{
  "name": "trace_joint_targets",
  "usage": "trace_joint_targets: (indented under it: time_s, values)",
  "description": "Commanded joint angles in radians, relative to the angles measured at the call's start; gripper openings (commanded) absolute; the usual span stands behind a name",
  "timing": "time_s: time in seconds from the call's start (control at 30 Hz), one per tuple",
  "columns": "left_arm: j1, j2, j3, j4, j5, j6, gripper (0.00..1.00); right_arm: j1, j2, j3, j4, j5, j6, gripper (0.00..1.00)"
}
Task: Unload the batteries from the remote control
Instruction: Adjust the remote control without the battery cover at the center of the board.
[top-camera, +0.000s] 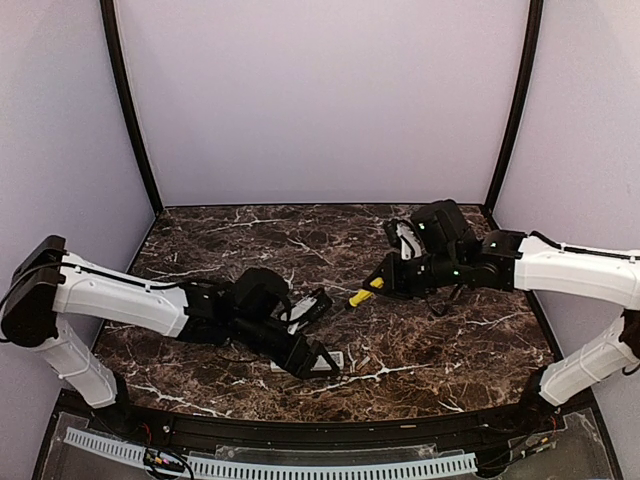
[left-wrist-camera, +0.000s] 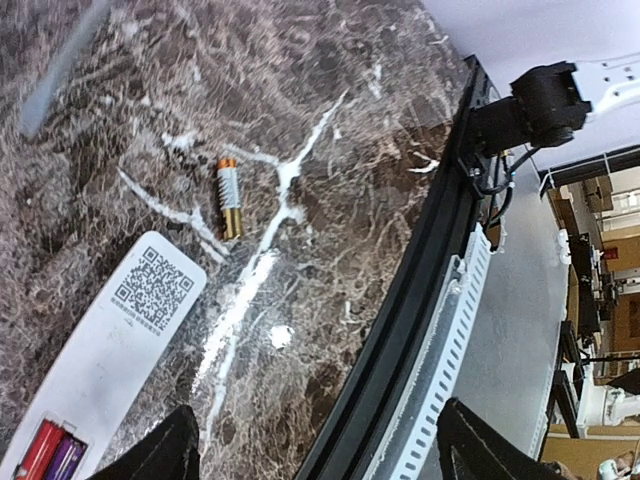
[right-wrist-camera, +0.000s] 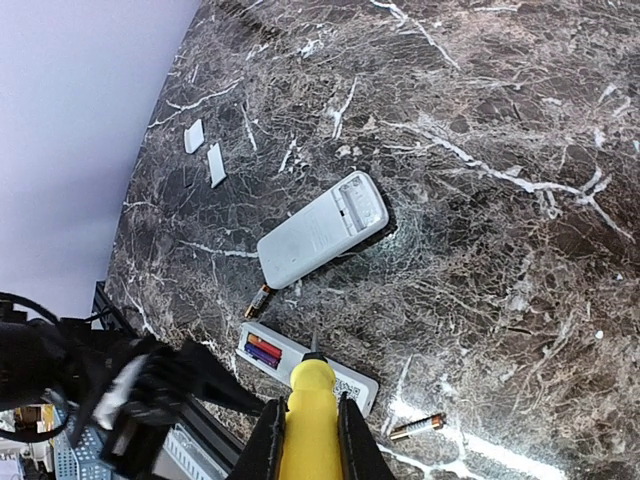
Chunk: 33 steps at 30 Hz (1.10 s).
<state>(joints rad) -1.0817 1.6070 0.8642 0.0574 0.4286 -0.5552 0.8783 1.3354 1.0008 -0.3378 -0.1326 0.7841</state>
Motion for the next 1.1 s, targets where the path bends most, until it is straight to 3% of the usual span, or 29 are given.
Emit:
trace_joint_targets:
  time_s: [0.0,0.3,0.77,1.07]
  values:
    - [0.026,-0.144,-0.062,-0.059,-0.064,0.104,0.82,0.008,-0.024,-0.026,0.009,0.039,0.014,0.00]
    - [0.157,-0.117,-0.063,-0.104,-0.019,0.202,0.82,0.008,-0.008,-0.024,0.032,0.016,0.007,0.00]
    - [0.177,0.026,0.021,-0.190,-0.144,0.291,0.82,0.008,-0.015,-0.031,0.033,0.010,0.014,0.00]
    - [0.177,0.046,-0.004,-0.189,-0.111,0.292,0.79,0.008,-0.010,-0.030,0.042,0.002,0.011,0.00]
